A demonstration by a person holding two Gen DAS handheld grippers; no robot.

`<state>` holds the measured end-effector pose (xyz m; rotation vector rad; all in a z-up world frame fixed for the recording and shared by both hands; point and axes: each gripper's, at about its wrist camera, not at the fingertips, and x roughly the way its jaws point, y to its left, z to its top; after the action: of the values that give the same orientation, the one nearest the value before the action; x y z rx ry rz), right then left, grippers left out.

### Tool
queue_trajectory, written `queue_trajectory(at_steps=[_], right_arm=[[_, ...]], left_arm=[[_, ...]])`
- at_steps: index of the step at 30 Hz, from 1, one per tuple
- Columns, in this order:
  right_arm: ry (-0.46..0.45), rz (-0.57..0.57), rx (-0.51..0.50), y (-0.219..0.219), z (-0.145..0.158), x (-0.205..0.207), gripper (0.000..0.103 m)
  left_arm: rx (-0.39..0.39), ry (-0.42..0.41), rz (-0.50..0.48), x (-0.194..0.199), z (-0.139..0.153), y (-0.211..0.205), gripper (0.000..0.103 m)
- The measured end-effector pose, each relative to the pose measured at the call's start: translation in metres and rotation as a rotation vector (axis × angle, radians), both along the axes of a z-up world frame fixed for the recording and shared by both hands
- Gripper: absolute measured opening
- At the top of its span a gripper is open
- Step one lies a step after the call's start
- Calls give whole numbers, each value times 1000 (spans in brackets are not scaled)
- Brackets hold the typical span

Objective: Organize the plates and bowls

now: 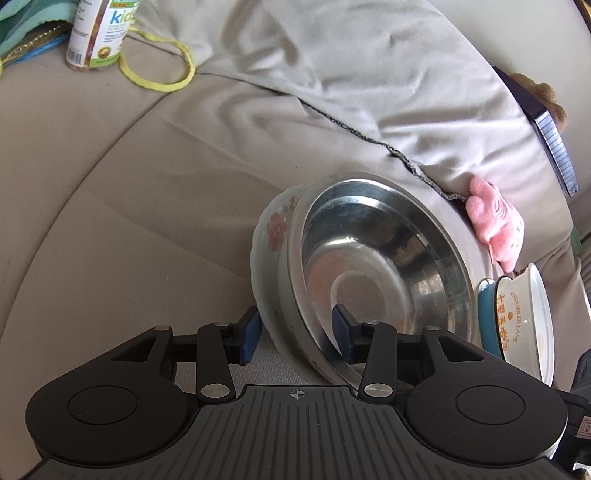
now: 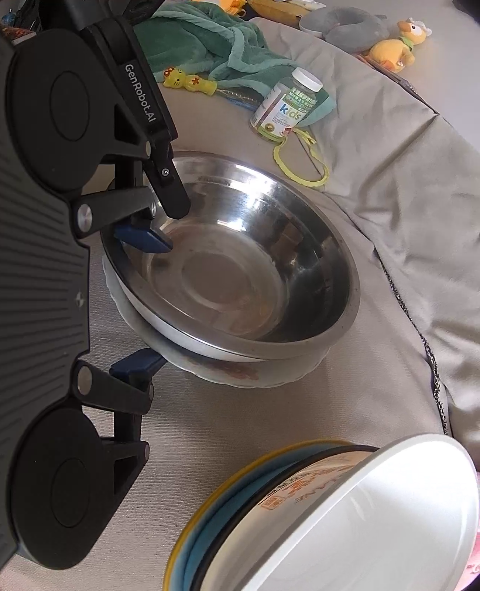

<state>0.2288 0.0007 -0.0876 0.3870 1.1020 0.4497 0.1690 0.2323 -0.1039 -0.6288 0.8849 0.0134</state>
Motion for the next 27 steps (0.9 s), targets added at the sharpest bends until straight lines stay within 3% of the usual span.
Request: queue_trajectory(at_steps=[6,8,9,12,13,15,27], right_arm=[[-42,17,-31,-4,13,-10,59],[-62,17,-41,-6,22,-16,59],[-77,21,-39,-8,27,-20,59],[-119,28,-39,-8,40,-29,57],[-127,43,-42,-6,42,-30,46],[-110,70,-46,-2,41,-28,40],[-127,79,-31,2,37,-18,38]], left_arm=[[-2,-30,12,-17,9,3,43],[-7,-49,11,-22,16,2,29],[-11,-56,10,-24,20,1,26],[1,-57,5,-26,28,-2,26],[3,-54,7,-25,28,-3,26],[-10,-55,22,-24,28,-1,26],[-28,-61,25,-16,26,1,26]])
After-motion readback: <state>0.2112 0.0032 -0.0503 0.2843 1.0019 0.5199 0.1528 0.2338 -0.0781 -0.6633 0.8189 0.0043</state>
